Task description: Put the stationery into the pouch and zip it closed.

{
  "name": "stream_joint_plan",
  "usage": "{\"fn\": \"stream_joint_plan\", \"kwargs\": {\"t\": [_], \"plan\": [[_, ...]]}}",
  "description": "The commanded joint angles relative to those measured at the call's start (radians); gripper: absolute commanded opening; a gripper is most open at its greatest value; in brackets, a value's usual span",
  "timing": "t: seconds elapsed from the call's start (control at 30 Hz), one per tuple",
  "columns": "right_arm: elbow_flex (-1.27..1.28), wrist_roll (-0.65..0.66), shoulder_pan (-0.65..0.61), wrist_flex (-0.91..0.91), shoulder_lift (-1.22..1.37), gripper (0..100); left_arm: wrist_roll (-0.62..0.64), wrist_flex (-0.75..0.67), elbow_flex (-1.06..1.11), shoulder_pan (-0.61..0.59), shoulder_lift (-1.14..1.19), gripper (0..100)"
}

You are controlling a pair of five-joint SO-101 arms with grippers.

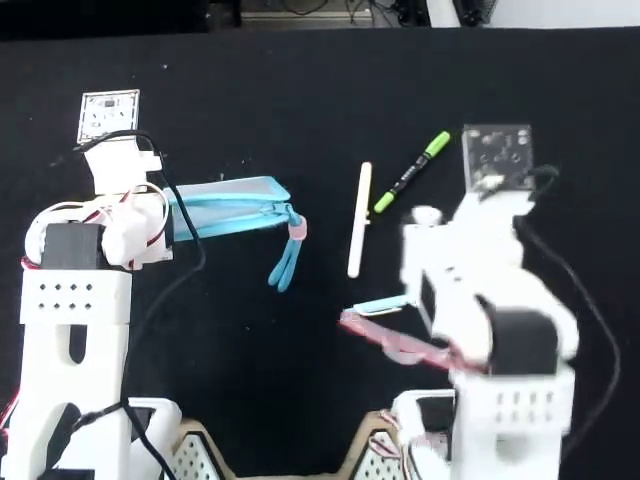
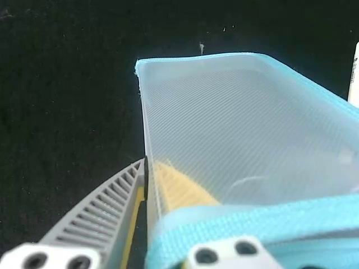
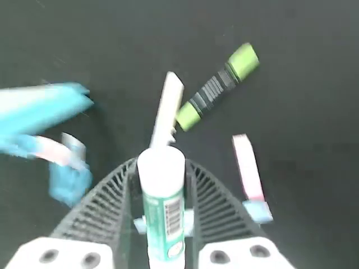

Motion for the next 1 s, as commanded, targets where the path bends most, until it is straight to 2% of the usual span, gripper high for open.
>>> {"fn": "stream_joint_plan", "kwargs": {"t": [0.0,0.37,0.57,0.73,0.97], "plan": [[-0.022,-0.043,-0.198,-0.144,-0.093,1.1,0.008,0.005,0.038,0.007,0.014,3],[0.058,-0.074,-0.523,-0.439,-0.101,1.1,0.008,0.005,0.038,0.007,0.014,3],[0.093,-0.074,-0.609,-0.641,-0.097,1.1,0.008,0.005,0.038,0.007,0.014,3],[0.274,-0.072,-0.661,-0.941,-0.101,1.1,0.009,0.003,0.038,0.007,0.014,3],[0.549,-0.072,-0.663,-1.436,-0.101,1.1,0.009,0.003,0.038,0.007,0.014,3]]}}
